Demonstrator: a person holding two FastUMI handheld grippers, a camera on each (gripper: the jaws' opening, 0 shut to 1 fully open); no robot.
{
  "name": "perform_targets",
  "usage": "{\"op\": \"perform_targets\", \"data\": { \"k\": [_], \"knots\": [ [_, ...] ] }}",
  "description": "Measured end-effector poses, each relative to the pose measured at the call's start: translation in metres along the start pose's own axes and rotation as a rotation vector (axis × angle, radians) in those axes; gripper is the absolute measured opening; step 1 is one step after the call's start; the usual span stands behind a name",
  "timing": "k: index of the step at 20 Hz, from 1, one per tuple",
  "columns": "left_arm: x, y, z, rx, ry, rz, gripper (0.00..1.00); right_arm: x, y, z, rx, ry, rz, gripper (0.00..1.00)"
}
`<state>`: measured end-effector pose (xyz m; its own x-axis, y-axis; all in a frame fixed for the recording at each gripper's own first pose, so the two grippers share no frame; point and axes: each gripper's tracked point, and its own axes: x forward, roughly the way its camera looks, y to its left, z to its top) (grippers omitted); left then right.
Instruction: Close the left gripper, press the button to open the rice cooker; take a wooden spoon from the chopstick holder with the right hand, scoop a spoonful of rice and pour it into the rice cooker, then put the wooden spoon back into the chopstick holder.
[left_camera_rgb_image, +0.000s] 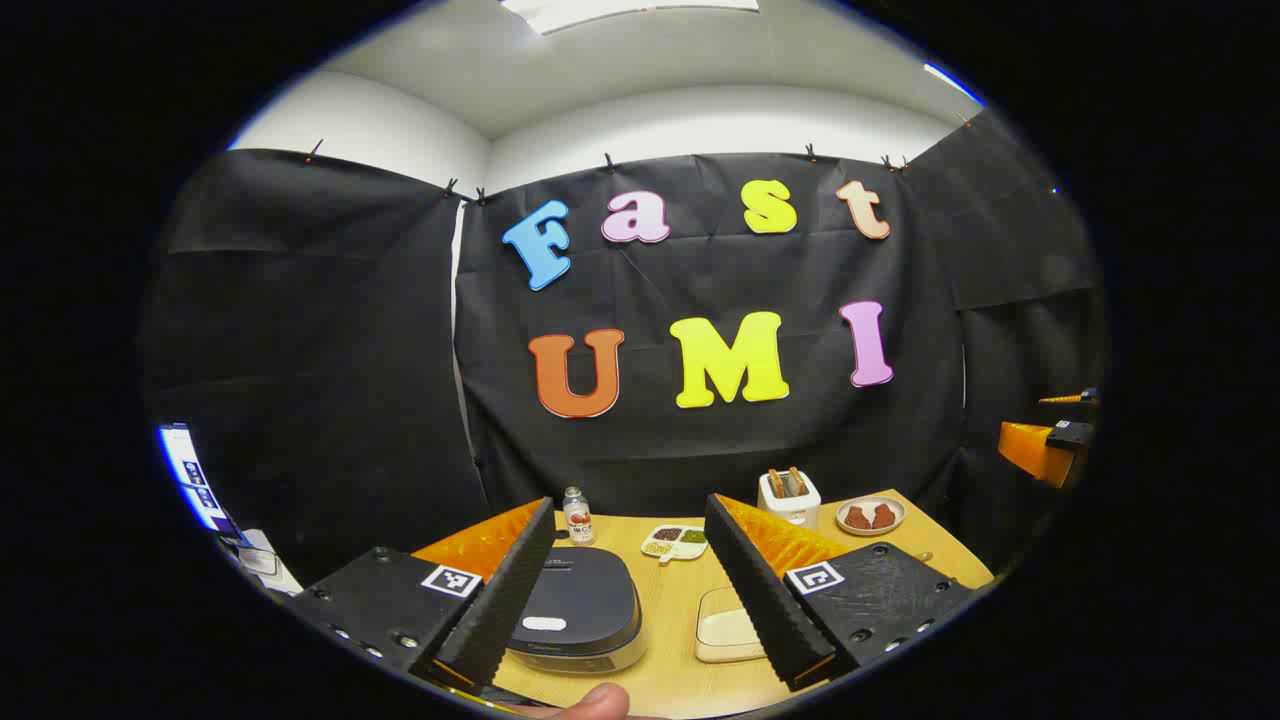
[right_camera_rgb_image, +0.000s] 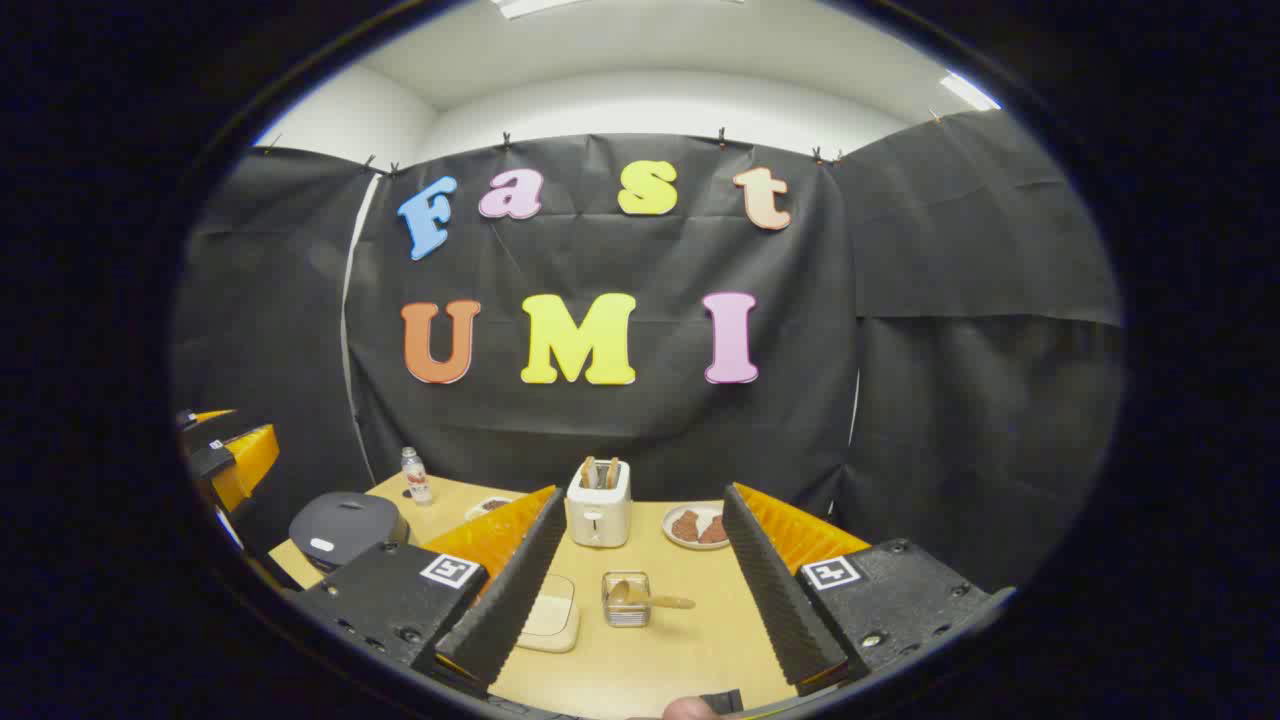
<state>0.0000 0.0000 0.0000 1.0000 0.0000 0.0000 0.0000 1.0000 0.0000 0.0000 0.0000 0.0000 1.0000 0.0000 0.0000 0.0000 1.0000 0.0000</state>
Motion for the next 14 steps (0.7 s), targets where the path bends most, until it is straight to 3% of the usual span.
{"op": "perform_targets", "data": {
  "k": [10,14],
  "knots": [
    [0.0044,0.0017,-0.0035,0.009,-0.008,0.010,0.95,0.0048,0.0023,0.0022,-0.010,-0.002,-0.005,1.00],
    [0.0031,0.0025,-0.0003,0.058,-0.037,0.015,0.95,0.0055,0.0028,0.0023,-0.011,-0.004,-0.003,1.00]
  ]
}}
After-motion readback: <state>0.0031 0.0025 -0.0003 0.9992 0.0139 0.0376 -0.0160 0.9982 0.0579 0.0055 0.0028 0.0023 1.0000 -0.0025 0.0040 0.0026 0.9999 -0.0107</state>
